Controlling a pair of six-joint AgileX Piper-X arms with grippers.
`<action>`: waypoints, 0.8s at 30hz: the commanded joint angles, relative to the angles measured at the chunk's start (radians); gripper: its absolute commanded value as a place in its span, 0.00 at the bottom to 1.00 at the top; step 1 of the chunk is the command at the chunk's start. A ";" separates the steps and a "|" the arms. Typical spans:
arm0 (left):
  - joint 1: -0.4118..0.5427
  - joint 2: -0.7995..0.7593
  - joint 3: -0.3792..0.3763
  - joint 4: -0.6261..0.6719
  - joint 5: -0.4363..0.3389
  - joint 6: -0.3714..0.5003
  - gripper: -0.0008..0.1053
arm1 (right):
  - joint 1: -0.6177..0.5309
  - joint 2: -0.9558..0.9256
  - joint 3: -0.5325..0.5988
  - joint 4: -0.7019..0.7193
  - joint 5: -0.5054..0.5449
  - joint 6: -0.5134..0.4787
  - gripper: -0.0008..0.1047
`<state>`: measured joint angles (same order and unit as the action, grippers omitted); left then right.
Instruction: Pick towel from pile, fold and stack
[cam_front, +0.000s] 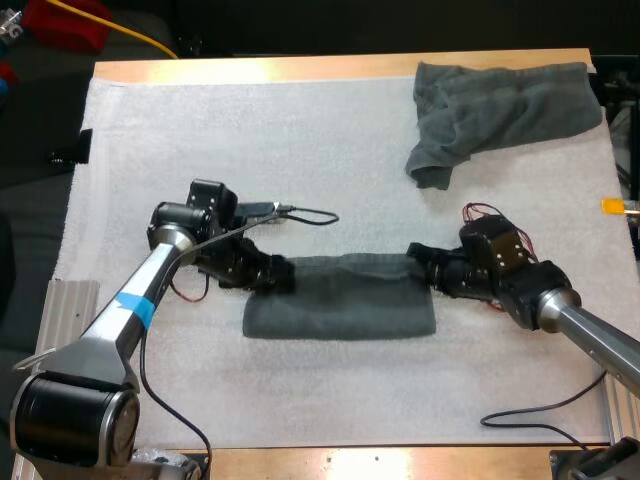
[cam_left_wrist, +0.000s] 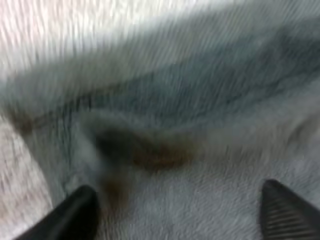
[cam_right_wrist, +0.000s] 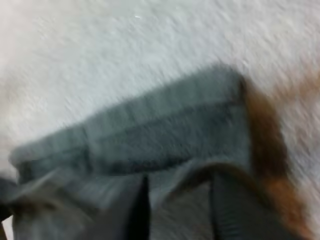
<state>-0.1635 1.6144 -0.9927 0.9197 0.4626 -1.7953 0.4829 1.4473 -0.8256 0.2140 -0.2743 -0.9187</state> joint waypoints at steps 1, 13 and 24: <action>0.001 -0.005 -0.025 -0.004 0.010 -0.002 0.67 | -0.004 0.004 -0.004 -0.041 0.003 0.003 0.45; 0.001 -0.066 -0.140 0.100 -0.028 0.055 0.66 | -0.004 0.004 -0.004 -0.193 -0.048 -0.004 0.57; 0.001 -0.260 -0.140 0.190 -0.039 0.096 0.66 | -0.004 -0.024 -0.004 -0.113 -0.170 -0.060 0.57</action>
<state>-0.1635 1.3640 -1.1273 1.1033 0.4333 -1.7064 0.4829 1.4320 -0.8256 0.0994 -0.4298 -0.9699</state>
